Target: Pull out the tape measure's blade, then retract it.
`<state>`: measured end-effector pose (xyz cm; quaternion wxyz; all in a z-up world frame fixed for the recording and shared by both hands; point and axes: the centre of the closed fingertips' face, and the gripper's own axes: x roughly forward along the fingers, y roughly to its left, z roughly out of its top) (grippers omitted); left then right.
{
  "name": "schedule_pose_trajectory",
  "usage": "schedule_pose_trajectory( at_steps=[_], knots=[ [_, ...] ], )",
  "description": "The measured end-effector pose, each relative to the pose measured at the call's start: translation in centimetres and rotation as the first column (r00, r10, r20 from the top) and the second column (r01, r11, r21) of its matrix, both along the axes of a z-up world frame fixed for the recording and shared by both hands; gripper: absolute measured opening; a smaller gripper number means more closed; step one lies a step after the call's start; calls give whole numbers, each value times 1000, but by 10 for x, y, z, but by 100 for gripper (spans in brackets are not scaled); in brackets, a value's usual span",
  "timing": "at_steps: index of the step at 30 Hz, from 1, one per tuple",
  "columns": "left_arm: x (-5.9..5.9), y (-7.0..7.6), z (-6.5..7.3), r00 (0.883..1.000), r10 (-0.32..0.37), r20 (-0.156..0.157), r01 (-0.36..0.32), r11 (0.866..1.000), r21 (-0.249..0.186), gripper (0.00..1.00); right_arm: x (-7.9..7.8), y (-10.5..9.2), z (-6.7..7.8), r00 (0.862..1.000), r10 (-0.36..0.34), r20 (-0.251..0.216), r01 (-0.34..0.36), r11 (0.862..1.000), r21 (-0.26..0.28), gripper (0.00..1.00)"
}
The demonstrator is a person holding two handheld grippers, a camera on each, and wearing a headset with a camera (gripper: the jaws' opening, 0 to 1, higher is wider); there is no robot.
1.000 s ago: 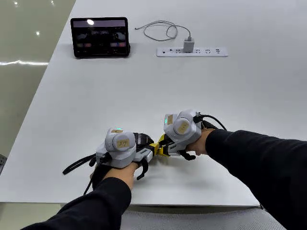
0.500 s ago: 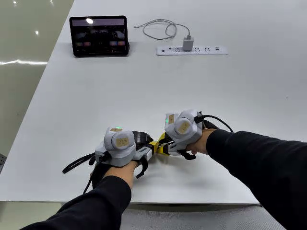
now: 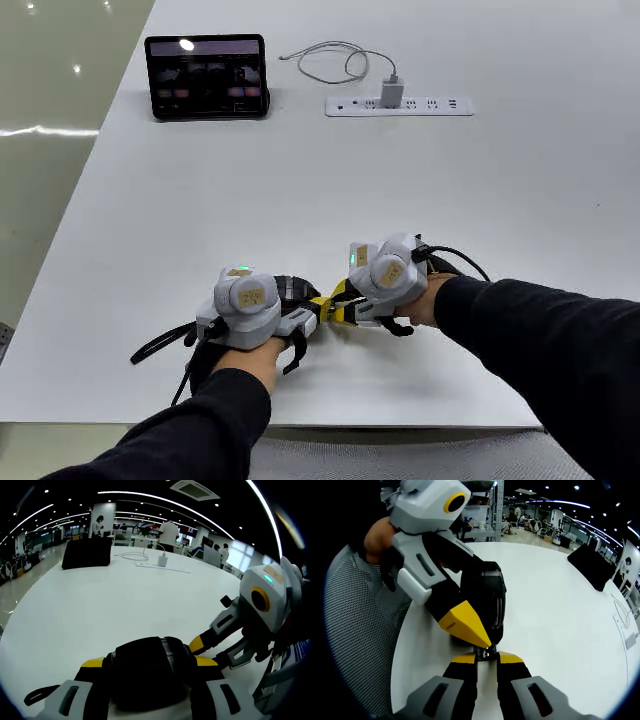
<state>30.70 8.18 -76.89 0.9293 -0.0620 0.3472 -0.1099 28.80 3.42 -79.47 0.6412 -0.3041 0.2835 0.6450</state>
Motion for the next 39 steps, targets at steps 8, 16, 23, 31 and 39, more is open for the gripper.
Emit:
schedule_pose_trajectory(
  at_steps=[8, 16, 23, 31, 39],
  knots=[
    [0, 0, 0, 1000, -1, -1, 1, 1000, -5, 61, 0, 5, 0, 1000, -2, -8, 2, 1000, 8, 9],
    [1, 0, 0, 1000, -3, -1, 3, 1000, -8, 62, 0, 7, 0, 1000, -8, -16, 8, 1000, 12, 9],
    [0, 0, 0, 1000, -4, 0, 4, 1000, -7, 62, -1, 6, -1, 999, -20, -29, 21, 1000, 18, 10],
    [0, 0, 0, 1000, -5, 4, 5, 1000, -2, 62, 0, 7, -1, 999, -28, -27, 29, 999, 17, 10],
    [0, 0, 0, 1000, -8, -7, 8, 1000, 5, 63, -1, 5, -1, 996, -76, -52, 77, 997, 10, 12]
  ],
)
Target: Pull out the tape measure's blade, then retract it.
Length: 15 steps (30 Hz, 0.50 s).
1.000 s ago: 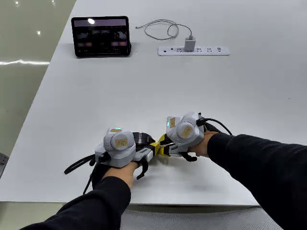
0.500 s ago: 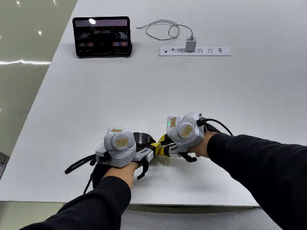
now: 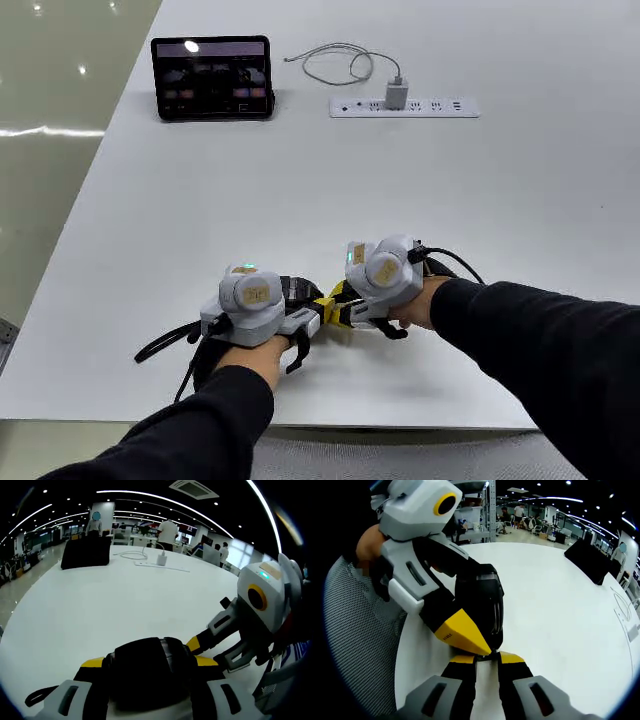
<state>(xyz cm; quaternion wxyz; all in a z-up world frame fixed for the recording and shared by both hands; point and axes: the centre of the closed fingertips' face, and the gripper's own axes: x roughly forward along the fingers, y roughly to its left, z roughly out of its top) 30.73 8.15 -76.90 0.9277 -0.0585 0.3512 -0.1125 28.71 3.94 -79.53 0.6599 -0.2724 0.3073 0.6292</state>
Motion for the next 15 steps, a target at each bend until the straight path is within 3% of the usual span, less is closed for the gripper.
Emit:
schedule_pose_trajectory(
  at_steps=[5, 11, 13, 15],
  knots=[
    [0, 0, 0, 1000, 1, -1, -1, 1000, 1, 63, 4, -6, 1, 1000, -14, 13, 14, 1000, -6, 16],
    [-1, 0, 1, 1000, -5, 1, 5, 1000, 3, 64, 15, -20, 11, 996, -85, 15, 85, 996, 3, 32],
    [-1, -1, 0, 1000, -19, -7, 19, 1000, 11, 65, 16, -24, 14, 995, -96, 20, 96, 995, 9, 34],
    [-4, -1, -2, 998, -55, -19, 56, 997, 47, 65, 18, -28, 16, 993, -112, 20, 112, 994, 11, 36]
  ],
)
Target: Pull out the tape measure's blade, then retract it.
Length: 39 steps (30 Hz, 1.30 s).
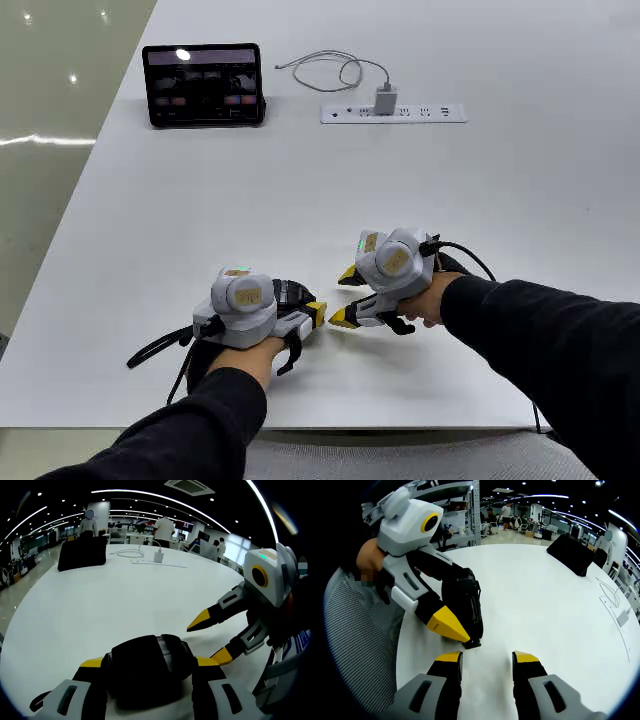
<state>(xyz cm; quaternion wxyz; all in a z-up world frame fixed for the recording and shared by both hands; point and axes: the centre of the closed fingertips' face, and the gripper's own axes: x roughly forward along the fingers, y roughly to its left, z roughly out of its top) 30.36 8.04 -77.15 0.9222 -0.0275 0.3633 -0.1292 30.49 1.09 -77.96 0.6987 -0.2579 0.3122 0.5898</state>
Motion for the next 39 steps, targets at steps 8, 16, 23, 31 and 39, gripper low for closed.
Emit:
schedule_pose_trajectory(
  at_steps=[8, 16, 23, 31, 39],
  knots=[
    [-3, 9, 7, 997, -34, -73, 30, 998, -62, 69, -3, -13, 10, 999, -42, 11, 42, 999, 17, 42],
    [2, 35, 9, 991, -114, -74, 113, 993, -10, 96, -2, -29, 18, 994, -106, 26, 105, 994, 29, 53],
    [-9, 37, 16, 947, -320, -24, 320, 947, 16, 100, -7, -59, 26, 986, -169, 6, 168, 985, 40, 60],
    [-29, 70, 19, 913, -407, -35, 408, 907, 106, 100, -13, -103, 34, 970, -243, 22, 241, 968, 72, 68],
    [-37, 91, 38, 921, -390, 24, 389, 920, 42, 100, -29, -147, 40, 952, -305, 31, 302, 950, 82, 74]
  ],
)
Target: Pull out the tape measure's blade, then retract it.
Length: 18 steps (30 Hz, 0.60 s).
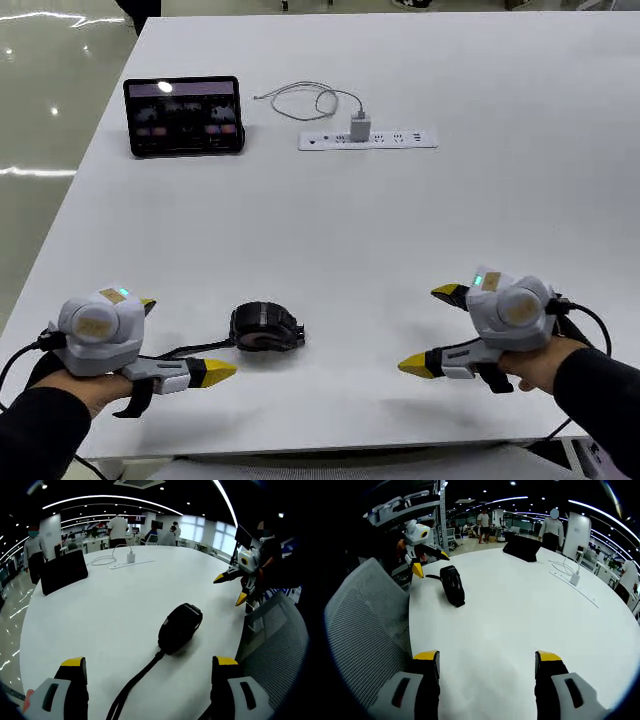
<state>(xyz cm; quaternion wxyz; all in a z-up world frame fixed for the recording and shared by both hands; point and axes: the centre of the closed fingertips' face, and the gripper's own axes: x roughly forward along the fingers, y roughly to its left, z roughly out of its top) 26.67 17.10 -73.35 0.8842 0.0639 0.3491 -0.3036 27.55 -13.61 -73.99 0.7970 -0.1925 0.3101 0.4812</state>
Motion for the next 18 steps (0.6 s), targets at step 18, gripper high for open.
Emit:
schedule_pose_trajectory(
  at_steps=[18],
  knots=[
    [-25, 8, 26, 1000, 6, 15, -6, 1000, -21, 100, -32, -82, 3, 990, -144, 6, 143, 990, 14, 94]
  ],
)
